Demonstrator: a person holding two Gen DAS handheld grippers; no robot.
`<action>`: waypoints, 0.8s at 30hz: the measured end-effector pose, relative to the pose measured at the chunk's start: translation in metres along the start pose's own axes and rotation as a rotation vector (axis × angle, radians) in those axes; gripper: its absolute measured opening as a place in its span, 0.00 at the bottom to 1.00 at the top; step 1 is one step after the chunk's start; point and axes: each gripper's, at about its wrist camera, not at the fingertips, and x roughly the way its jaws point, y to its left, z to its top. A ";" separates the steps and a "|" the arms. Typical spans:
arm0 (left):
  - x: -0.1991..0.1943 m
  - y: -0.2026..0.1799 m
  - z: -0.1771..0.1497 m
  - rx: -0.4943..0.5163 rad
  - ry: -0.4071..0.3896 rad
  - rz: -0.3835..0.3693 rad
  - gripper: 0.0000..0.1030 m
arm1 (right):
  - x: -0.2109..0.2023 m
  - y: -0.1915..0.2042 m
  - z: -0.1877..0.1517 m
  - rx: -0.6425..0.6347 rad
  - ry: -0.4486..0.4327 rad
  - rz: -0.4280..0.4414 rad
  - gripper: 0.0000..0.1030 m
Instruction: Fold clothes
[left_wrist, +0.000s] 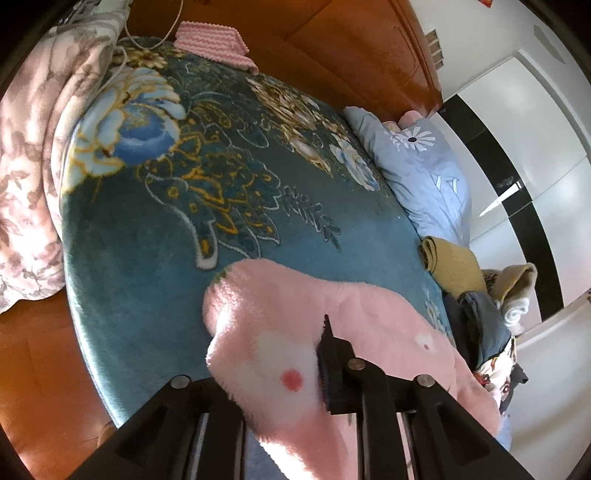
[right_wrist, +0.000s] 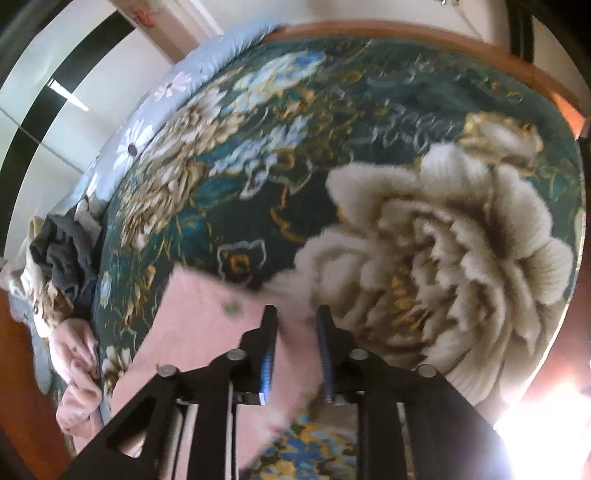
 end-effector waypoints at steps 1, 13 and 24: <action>-0.002 -0.001 0.001 0.005 -0.006 0.003 0.20 | -0.003 -0.001 0.002 0.008 -0.022 -0.005 0.33; -0.001 -0.012 0.001 0.032 -0.031 0.042 0.49 | 0.022 0.114 -0.021 -0.234 0.001 0.143 0.41; 0.004 -0.039 -0.008 0.278 0.040 0.243 0.50 | 0.095 0.325 -0.117 -0.587 0.196 0.380 0.57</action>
